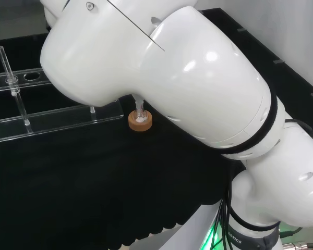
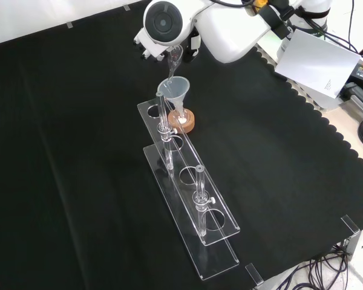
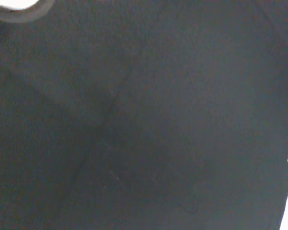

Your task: Pour all the NaCl from the weighing funnel into the round-bottom flask.

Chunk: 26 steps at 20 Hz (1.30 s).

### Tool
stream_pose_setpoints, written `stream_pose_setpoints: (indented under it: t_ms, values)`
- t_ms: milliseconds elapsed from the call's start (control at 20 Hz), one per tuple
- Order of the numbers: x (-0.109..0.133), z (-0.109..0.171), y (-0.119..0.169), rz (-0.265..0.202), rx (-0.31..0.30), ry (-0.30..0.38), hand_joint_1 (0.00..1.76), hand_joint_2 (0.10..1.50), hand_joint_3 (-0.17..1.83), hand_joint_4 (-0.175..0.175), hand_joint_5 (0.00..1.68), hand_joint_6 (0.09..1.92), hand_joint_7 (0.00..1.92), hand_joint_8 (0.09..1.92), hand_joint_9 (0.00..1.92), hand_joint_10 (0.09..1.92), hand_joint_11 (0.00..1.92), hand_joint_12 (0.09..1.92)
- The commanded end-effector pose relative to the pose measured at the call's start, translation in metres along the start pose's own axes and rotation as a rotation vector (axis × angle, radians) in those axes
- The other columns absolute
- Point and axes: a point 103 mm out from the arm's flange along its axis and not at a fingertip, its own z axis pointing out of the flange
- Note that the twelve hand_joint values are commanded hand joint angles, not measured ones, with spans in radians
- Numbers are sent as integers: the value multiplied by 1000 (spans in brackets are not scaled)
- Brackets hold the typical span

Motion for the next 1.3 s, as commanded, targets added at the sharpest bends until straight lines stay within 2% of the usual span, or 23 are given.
stream_pose_setpoints:
  t_ms: [50,200,350,550,700,800,1050,1300]
  values:
    - [-1,1,1,-11,-5,43,1109,644,709,175,1240,757,586,600,892,418,601,1236]
    - [-5,5,2,-22,-21,110,1110,644,709,175,1240,757,586,600,893,418,601,1236]
    - [-13,14,4,-42,-33,221,1110,643,710,175,1241,756,586,600,895,419,601,1236]
    - [-20,24,5,-47,-51,285,1110,643,710,175,1242,755,587,600,899,421,601,1236]
    - [-26,30,5,-50,-78,351,1110,643,711,175,1242,754,588,601,900,421,601,1236]
    - [-31,36,3,-60,-117,419,1110,642,711,175,1242,754,589,601,900,421,601,1236]
    - [-38,46,1,-61,-186,500,1110,642,712,175,1243,754,591,601,902,421,602,1237]
    - [-38,49,2,-63,-230,542,1110,641,712,175,1243,753,593,602,903,421,602,1237]
